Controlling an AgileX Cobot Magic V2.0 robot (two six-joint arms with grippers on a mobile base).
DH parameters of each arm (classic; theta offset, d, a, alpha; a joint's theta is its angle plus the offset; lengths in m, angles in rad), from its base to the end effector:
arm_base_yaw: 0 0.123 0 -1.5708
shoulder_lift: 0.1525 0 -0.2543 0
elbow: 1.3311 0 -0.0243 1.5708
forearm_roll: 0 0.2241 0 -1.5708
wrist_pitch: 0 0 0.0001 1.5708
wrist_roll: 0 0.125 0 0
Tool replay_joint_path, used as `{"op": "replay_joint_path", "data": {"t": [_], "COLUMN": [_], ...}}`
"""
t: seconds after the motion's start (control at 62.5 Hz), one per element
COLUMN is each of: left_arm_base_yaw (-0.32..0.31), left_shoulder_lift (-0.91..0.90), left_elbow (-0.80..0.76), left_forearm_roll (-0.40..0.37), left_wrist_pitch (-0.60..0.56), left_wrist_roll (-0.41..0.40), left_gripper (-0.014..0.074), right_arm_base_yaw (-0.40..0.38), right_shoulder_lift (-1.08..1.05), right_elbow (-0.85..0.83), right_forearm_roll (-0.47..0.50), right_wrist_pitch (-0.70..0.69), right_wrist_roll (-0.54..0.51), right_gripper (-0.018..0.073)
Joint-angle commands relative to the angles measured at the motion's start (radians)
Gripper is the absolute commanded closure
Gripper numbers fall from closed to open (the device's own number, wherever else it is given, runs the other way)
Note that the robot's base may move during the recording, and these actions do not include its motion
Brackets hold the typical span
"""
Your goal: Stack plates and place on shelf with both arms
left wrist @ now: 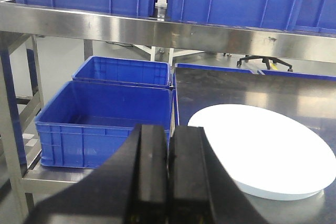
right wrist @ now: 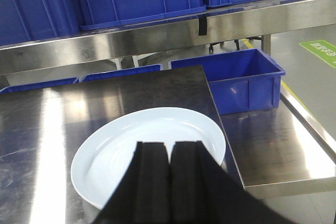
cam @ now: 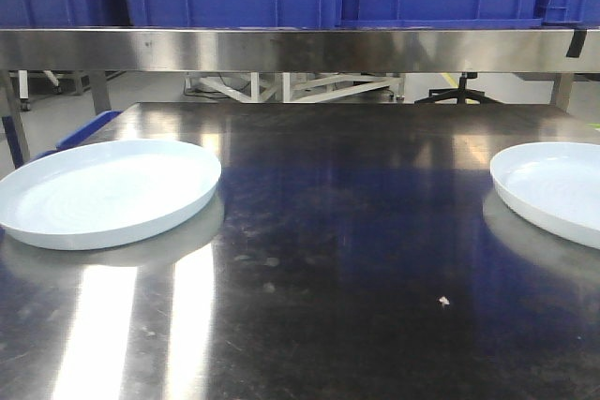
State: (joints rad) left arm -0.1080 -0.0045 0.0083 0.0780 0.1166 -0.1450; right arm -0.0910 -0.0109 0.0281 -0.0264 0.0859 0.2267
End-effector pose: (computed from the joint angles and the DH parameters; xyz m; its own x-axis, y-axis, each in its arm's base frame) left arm 0.0943 -0.0091 0.1992 -0.0392 -0.0636 -0.9972 0.0964 0.9931 -0.0671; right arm 0.0947 -0.0089 0.1967 0.0030 0.1996 -0.9799 0.0944 0.9754 0.1990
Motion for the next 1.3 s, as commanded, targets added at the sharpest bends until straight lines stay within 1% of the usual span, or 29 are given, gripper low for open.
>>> {"op": "replay_joint_path", "data": {"t": [0.0, 0.72, 0.784, 0.848, 0.896, 1.008, 1.072, 1.136, 1.216, 1.28], "left_arm_base_yaw": [-0.001, -0.001, -0.001, -0.001, -0.001, -0.004, -0.013, -0.027, -0.045, -0.054], "left_shoulder_lift": [-0.023, -0.023, -0.023, -0.007, 0.01, 0.135, 0.235, 0.339, 0.517, 0.621], "left_elbow": [0.002, 0.002, -0.002, -0.034, -0.076, -0.302, -0.443, -0.591, -0.778, -0.887], "left_forearm_roll": [-0.004, -0.004, 0.018, 0.056, 0.054, 0.054, 0.083, 0.118, 0.164, 0.186], "left_wrist_pitch": [-0.086, -0.086, -0.091, -0.054, 0.004, 0.218, 0.327, 0.399, 0.494, 0.564], "left_wrist_roll": [-0.005, -0.005, -0.005, -0.005, -0.005, -0.005, -0.005, -0.005, -0.005, -0.005], "left_gripper": [0.051, 0.051, 0.051, 0.051, 0.051, 0.051, 0.051, 0.051, 0.051, 0.051], "right_arm_base_yaw": [0.0, 0.0, 0.0, 0.0, 0.0, 0.0, 0.0, 0.0, 0.0, 0.0], "right_shoulder_lift": [-0.018, -0.018, -0.018, -0.018, -0.018, -0.018, -0.018, -0.018, -0.018, -0.018], "right_elbow": [0.002, 0.002, 0.002, 0.002, 0.002, 0.002, 0.002, 0.002, 0.002, 0.002], "right_forearm_roll": [-0.003, -0.003, -0.003, -0.003, -0.003, -0.003, -0.003, -0.003, -0.003, -0.003], "right_wrist_pitch": [-0.086, -0.086, -0.086, -0.086, -0.086, -0.086, -0.086, -0.086, -0.086, -0.086], "right_wrist_roll": [-0.002, -0.002, -0.002, -0.002, -0.002, -0.002, -0.002, -0.002, -0.002, -0.002], "right_gripper": [0.0539, 0.0539, 0.0539, 0.0539, 0.0539, 0.0539, 0.0539, 0.0539, 0.0539, 0.0539]}}
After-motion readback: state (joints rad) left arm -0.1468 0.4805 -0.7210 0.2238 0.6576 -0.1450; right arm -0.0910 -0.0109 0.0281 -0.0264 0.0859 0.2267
